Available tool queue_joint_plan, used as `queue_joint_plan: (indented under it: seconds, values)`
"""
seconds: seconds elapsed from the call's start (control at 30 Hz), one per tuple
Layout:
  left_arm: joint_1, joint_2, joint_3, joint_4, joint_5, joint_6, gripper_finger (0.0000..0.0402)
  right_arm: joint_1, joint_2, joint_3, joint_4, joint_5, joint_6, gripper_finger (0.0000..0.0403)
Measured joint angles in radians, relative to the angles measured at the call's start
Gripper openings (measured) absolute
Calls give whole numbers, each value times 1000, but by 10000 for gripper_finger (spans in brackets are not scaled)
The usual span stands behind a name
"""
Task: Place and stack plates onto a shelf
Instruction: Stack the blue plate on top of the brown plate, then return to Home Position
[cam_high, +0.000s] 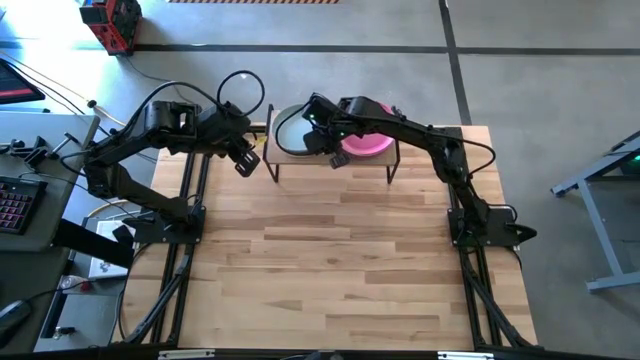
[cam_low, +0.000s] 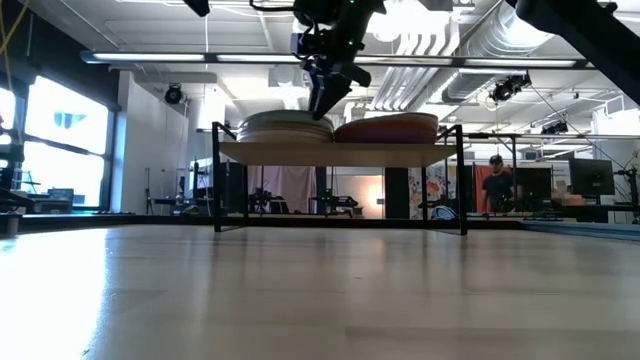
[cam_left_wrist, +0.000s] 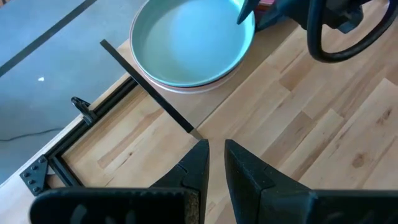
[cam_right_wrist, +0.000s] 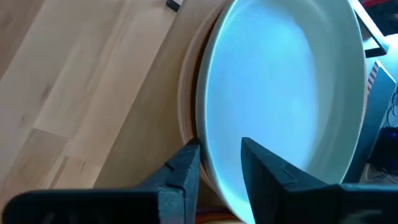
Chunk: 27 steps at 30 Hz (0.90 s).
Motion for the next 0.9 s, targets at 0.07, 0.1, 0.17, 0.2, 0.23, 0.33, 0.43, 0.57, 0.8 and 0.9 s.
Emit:
queue_joint_plan:
  seconds: [0.07,0.1,0.17,0.2,0.23,0.33,0.43,0.57,0.8,0.9]
  values:
    - [0,0,0,0,0,0,39,0,0,7,-6,7,5,93]
    - [0,0,0,0,0,0,39,0,0,11,-8,10,13,93]
    - [0,0,0,0,0,0,39,0,-1,13,-6,11,30,94]
    - [0,0,0,0,0,0,39,1,-1,13,-7,11,38,94]
    - [0,0,0,0,0,0,39,2,-1,13,-10,11,50,94]
    - [0,0,0,0,-1,0,39,9,-6,13,-15,11,83,94]
    - [0,0,0,0,-1,0,39,13,-12,13,-32,16,88,94]
    - [0,0,0,0,-1,0,39,16,-12,13,-58,70,106,94]
    - [0,0,0,0,-2,-1,39,8,-12,13,4,41,112,94]
    - [0,0,0,0,-3,-2,39,6,-12,13,30,39,114,94]
